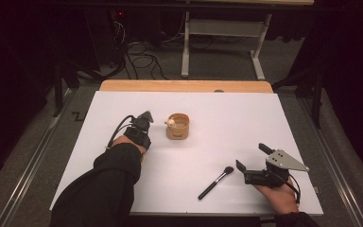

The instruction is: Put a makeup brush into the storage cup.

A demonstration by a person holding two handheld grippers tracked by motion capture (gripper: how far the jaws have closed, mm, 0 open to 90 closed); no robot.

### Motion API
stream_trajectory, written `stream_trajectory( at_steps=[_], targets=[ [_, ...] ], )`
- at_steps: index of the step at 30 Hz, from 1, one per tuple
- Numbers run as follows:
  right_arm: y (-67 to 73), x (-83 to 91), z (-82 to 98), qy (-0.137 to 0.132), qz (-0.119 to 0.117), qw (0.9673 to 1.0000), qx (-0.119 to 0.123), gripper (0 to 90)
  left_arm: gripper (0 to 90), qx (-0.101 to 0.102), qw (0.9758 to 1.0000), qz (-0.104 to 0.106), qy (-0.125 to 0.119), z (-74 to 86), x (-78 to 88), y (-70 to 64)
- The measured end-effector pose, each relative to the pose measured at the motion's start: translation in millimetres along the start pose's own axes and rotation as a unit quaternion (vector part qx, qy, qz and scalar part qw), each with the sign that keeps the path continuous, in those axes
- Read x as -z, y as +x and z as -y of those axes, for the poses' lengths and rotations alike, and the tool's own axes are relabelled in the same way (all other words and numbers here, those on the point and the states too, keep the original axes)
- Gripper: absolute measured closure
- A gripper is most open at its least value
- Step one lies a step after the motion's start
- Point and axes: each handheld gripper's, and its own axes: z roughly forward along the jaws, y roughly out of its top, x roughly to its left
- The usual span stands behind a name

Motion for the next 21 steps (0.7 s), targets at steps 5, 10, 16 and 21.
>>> stream_trajectory(
  at_steps=[5,10,16,21],
  targets=[
    [0.0,-0.1,0.1,0.0,0.0,1.0,0.001,0.4,78.3,0.001,1.0,0.002,0.0,0.1,0.1,2.1],
    [0.0,-0.1,0.1,0.001,0.001,1.0,0.0,0.5,80.9,0.001,1.0,0.002,0.0,0.0,0.0,3.9],
    [0.1,-0.5,0.3,0.001,0.001,1.0,0.001,0.5,82.6,-0.004,1.0,0.004,0.0,0.2,0.1,5.0],
    [0.1,-0.6,0.5,0.002,0.001,1.0,0.002,0.5,82.8,-0.01,0.9999,0.003,-0.002,0.7,0.1,4.6]
  ],
)
